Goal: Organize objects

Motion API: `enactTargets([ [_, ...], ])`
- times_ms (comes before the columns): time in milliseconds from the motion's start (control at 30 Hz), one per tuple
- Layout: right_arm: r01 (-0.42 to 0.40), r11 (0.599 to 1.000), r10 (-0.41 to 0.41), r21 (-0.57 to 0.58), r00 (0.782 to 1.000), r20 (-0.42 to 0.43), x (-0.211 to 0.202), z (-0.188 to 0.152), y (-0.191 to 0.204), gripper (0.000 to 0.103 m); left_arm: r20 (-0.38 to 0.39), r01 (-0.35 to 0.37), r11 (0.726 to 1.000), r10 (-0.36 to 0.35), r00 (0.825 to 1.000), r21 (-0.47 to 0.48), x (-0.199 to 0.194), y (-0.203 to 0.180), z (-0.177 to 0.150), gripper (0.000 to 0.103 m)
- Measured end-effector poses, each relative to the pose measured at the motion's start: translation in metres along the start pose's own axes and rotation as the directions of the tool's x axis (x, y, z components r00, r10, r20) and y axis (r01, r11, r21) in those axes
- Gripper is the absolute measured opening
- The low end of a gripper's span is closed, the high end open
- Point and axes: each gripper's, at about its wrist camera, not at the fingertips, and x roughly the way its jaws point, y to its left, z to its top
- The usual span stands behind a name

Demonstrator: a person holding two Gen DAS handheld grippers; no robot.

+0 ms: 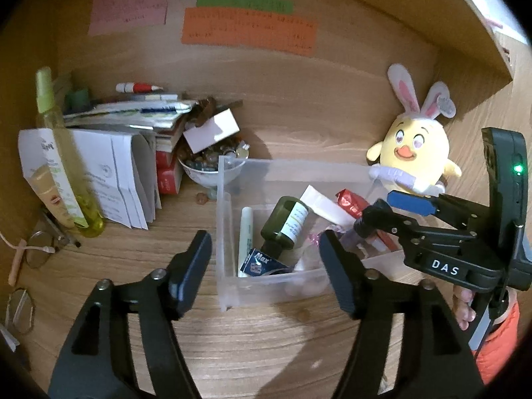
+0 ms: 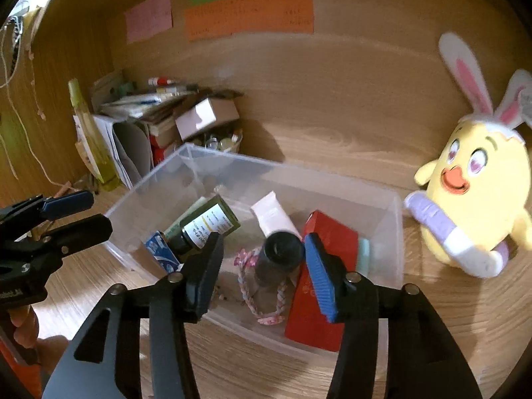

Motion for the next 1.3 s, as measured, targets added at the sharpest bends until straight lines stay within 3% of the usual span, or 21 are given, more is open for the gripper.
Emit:
enactTargets([
  [167, 0.009, 1.000, -0.007, -0.029, 0.998, 0.059, -0.025, -0.002, 0.006, 0.056, 0.032, -0.020, 1.000, 0.019, 0.999, 0.015, -0.019, -0.004, -0.002, 0.087],
  [333, 0.007, 0.998, 0.000, -0.063, 0.994, 0.107, -0.054, -0.015, 0.014, 0.069, 0.038, -0.024, 0.999, 0.022, 0.999, 0.033, -0.031, -0.008, -0.011, 0.091],
  [467, -0.019, 0.997, 0.028, -0.077, 0.993, 0.111, -0.068, -0.030, 0.017, 0.069, 0.040, -0.025, 0.999, 0.023, 0.999, 0.045, -0.041, -0.010, -0.021, 0.095],
  [733, -0.126, 0.991, 0.127, -0.047, 0.992, 0.018, -0.068, -0.077, 0.027, 0.069, -0.008, -0.048, 0.996, 0.049, 0.999, 0.072, -0.041, -0.009, -0.043, 0.095],
  [1033, -0.172, 0.982, 0.160, -0.084, 0.979, -0.128, -0.049, -0.123, 0.057, 0.069, -0.119, -0.040, 0.997, 0.047, 0.992, 0.062, -0.013, -0.002, -0.068, 0.095],
  [1100, -0.173, 0.980, 0.157, -0.098, 0.976, -0.150, -0.046, -0.128, 0.061, 0.063, -0.140, -0.034, 0.997, 0.042, 0.989, 0.063, -0.006, -0.002, -0.072, 0.095],
  [1200, -0.199, 0.975, 0.179, -0.101, 0.967, -0.183, -0.044, -0.131, 0.063, 0.047, -0.157, -0.029, 0.997, 0.040, 0.987, 0.075, 0.004, -0.006, -0.076, 0.094],
  [1300, -0.203, 0.973, 0.179, -0.106, 0.962, -0.205, -0.040, -0.135, 0.067, 0.029, -0.177, -0.018, 0.995, 0.035, 0.984, 0.094, 0.013, -0.011, -0.077, 0.079],
])
